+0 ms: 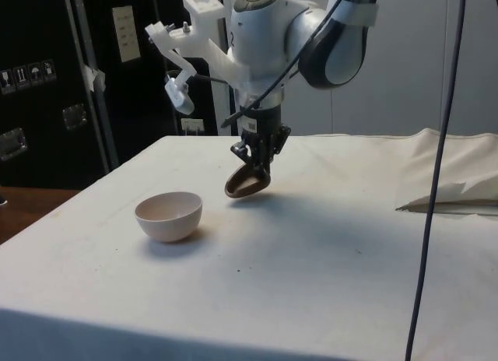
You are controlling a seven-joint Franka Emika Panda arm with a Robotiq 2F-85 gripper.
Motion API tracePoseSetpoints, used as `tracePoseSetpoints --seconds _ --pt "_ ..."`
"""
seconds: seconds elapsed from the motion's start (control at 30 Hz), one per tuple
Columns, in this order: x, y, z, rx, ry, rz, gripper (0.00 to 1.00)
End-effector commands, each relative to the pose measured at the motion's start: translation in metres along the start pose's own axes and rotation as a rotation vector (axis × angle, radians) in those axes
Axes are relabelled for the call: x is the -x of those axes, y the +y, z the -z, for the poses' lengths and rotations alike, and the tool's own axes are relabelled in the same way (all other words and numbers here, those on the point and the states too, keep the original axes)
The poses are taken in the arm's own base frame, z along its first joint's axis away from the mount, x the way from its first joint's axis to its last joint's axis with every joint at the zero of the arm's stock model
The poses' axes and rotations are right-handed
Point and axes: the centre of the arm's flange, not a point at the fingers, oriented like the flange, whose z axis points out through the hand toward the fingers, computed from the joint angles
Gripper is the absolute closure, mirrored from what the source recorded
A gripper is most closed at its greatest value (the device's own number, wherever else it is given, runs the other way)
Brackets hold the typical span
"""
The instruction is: Pour the coffee beans from the cup into the bowl.
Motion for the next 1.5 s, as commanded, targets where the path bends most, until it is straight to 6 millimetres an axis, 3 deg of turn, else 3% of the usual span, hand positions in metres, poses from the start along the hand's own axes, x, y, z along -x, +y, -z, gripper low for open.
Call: tracePoseSetpoints --seconds 0.0,0.13,0.17,0.2,0.3,0.5,0.57,0.73,0.83,1.47 --pt "0.002 -0.001 -0.002 -0.016 -0.009 0.001 1.00" --pt "0.002 -0.002 -0.001 -0.010 -0.006 0.003 0.95" --pt "0.001 -0.001 -0.001 0.000 -0.002 0.003 0.86" --pt "0.002 -0.002 -0.001 -0.008 -0.006 0.004 0.86" --pt "0.002 -0.001 -0.001 -0.005 -0.005 0.002 0.71" --pt "0.001 -0.001 -0.001 -0.003 -0.003 0.003 0.31" --pt "0.001 -0.001 -0.001 -0.002 -0.003 0.003 0.26" --pt "-0.001 -0.001 0.006 -0.003 0.002 0.003 0.00" --pt "-0.003 -0.001 0.005 -0.001 0.008 0.001 0.00" --pt "-0.031 -0.001 0.049 0.030 0.078 -0.005 0.00"
